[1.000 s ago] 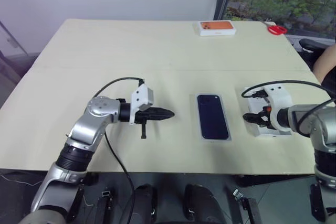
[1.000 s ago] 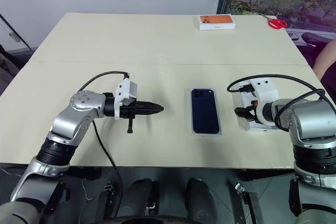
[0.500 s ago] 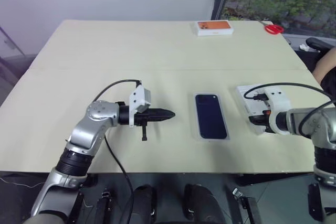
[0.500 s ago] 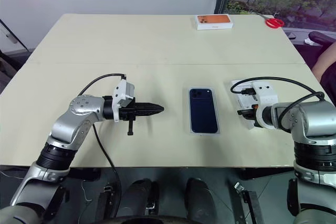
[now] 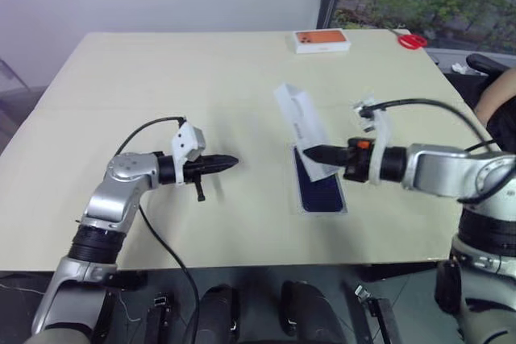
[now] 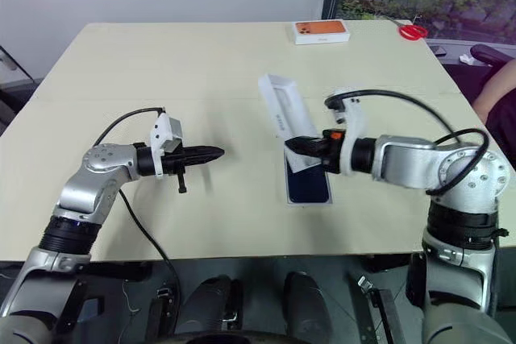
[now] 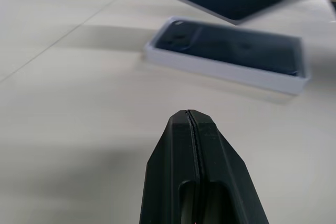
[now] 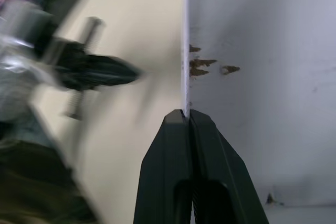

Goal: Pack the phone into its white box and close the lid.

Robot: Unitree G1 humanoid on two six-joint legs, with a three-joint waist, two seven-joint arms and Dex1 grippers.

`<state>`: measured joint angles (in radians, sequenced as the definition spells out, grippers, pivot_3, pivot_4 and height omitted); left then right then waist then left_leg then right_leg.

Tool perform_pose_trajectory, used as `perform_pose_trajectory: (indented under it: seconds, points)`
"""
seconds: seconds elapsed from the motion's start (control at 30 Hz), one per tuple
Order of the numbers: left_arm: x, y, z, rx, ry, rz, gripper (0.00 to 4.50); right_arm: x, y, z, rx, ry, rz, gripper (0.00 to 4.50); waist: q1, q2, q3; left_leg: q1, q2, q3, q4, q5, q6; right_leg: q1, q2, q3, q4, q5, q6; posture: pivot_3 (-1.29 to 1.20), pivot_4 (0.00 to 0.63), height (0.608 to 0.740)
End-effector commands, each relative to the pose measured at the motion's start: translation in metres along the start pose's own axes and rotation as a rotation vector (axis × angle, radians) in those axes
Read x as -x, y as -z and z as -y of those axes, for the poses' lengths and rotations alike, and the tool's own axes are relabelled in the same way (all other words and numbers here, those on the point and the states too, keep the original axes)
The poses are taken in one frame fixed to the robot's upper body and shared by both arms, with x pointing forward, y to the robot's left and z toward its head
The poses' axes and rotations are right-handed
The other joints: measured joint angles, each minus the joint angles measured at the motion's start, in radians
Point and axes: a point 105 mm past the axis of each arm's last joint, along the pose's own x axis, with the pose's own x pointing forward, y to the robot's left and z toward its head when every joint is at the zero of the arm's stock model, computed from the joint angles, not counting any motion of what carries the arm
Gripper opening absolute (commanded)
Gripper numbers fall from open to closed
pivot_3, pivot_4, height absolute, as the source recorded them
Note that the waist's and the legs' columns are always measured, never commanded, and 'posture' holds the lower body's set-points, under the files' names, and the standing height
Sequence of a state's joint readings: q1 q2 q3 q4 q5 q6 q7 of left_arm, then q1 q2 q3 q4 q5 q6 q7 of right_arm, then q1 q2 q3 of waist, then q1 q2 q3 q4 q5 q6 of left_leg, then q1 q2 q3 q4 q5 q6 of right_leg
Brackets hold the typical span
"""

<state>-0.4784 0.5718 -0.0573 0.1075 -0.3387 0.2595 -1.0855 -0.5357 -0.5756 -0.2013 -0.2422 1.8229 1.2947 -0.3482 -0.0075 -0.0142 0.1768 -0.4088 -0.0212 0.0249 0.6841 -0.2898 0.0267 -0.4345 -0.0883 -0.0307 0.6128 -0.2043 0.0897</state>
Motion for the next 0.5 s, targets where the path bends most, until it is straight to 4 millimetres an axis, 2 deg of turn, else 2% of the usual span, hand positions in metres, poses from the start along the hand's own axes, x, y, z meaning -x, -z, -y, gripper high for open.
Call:
perform_pose_trajectory:
  seconds: [0.03,0.2,0.27,0.5]
  points:
    - [0.005,-0.016,-0.01,-0.059,-0.038,0.034,0.0,-0.023,0.005,-0.03,-0.184,-0.097,0.107,0.05,-0.006,0.0,0.0,0.0,0.0,0.0,0.0,0.0,0.0,0.0,0.0,0.0,0.0,0.0,0.0,0.0,0.15,0.74]
    - [0.004,-0.013,-0.006,-0.061,-0.029,0.028,0.0,-0.042,0.021,-0.043,-0.409,-0.037,0.171,0.05,-0.005,0.0,0.0,0.0,0.0,0.002,0.0,0.0,0.0,-0.001,0.001,0.002,0.002,0.0,0.0,0.0,0.15,0.74]
    - [0.0,-0.012,-0.002,-0.058,-0.022,0.026,0.0,-0.046,0.032,-0.041,-0.478,0.007,0.157,0.05,-0.004,0.0,0.0,0.0,0.0,0.001,0.0,0.0,0.0,-0.001,0.001,0.002,0.002,0.0,0.0,0.0,0.15,0.74]
    - [-0.013,-0.011,0.013,-0.049,0.043,0.026,0.0,-0.036,0.045,-0.005,-0.567,0.175,0.151,0.05,-0.005,0.0,-0.001,0.001,0.0,0.001,0.0,0.0,0.0,-0.001,0.001,0.002,0.001,0.0,0.0,0.0,0.15,0.74]
